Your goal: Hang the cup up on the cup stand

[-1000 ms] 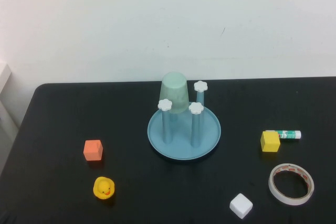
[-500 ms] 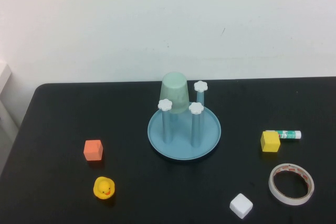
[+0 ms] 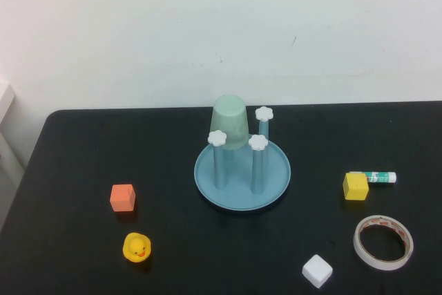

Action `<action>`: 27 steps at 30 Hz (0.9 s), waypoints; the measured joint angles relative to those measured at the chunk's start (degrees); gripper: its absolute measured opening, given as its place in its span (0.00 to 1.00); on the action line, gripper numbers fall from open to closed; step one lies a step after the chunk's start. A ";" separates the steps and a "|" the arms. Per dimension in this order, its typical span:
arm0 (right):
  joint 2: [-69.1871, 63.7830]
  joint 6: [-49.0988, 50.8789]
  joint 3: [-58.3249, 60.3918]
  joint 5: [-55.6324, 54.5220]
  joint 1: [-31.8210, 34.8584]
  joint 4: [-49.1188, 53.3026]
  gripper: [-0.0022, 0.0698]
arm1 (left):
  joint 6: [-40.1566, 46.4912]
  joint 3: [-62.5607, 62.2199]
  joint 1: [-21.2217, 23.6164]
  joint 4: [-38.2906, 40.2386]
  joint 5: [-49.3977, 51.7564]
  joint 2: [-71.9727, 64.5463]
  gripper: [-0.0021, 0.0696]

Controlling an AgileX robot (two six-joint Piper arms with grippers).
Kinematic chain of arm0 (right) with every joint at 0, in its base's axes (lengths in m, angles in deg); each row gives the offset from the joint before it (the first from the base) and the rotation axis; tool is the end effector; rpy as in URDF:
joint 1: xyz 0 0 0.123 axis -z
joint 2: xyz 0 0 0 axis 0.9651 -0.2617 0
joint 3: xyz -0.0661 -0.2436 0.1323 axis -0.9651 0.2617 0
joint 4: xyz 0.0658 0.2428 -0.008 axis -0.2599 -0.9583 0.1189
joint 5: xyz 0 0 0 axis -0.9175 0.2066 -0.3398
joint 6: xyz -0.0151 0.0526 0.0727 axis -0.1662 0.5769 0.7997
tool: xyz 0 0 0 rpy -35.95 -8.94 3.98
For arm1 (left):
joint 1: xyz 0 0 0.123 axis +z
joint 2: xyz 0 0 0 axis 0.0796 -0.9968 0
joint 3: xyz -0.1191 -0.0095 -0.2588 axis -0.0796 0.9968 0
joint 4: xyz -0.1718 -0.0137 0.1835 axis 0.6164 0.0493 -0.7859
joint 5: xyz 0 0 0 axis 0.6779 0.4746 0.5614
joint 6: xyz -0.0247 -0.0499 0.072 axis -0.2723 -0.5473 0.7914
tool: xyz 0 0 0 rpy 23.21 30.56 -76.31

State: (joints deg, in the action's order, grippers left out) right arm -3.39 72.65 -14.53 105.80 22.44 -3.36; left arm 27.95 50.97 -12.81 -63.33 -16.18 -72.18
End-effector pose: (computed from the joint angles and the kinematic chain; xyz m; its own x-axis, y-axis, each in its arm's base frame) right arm 0.0607 0.0512 0.2596 -0.2143 -0.5781 -0.7874 -0.7384 0.6236 -0.2569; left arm 0.0525 -0.0086 0.1794 -0.2560 -0.0828 -0.9631 0.1243 0.9852 -0.1178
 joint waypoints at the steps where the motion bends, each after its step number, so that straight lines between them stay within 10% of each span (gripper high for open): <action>1: 0.00 0.00 0.00 0.00 0.00 0.00 0.03 | 0.00 0.00 0.00 0.00 0.00 0.00 0.03; 27: 1.50 -0.12 0.00 -0.12 0.91 0.95 0.03 | 5.03 0.00 0.00 -0.13 0.00 0.00 0.03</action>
State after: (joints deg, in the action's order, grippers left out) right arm -1.89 72.53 -14.53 105.68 23.35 -2.41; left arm 32.98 50.97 -12.81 -63.47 -16.18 -72.18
